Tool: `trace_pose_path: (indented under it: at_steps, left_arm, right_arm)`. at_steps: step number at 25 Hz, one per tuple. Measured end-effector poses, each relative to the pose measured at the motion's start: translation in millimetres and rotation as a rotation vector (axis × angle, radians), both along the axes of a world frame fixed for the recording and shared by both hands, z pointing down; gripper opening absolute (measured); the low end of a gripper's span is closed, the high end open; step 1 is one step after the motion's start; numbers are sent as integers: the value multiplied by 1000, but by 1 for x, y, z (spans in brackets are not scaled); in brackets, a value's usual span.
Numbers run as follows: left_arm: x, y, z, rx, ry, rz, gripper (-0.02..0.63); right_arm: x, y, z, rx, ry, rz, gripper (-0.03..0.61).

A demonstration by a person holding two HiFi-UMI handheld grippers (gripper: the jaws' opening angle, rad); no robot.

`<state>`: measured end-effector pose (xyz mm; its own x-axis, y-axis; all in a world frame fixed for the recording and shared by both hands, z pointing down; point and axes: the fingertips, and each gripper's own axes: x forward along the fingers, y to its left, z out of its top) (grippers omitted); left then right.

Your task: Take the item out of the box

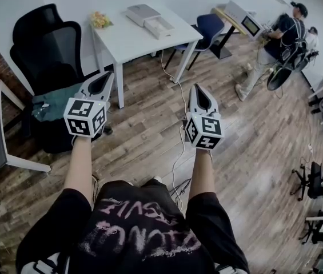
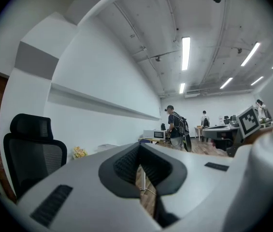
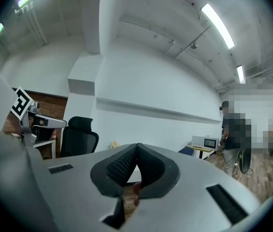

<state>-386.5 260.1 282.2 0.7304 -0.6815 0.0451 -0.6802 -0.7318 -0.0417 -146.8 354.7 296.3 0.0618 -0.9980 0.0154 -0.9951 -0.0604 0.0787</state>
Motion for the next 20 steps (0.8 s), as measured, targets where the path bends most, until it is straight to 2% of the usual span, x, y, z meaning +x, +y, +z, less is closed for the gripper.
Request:
trace_pose_path:
  at_steps: [3,8,14,20]
  left_arm:
    - [1,0,4,-1,-16,8,0]
    - [2,-6,9,-27,-4,25,0]
    - [19,-11,15,-31,-19,53,0]
    - [34,-31,21,-29,-29,49,0]
  right_arm:
    - [0,-1,1,4,-9,6,9]
    - [3,-5,4,-7,41,34,9]
    - [9,-15,21,-36,-7,-16,9]
    - [28,-39,34,-47,-41,0,9]
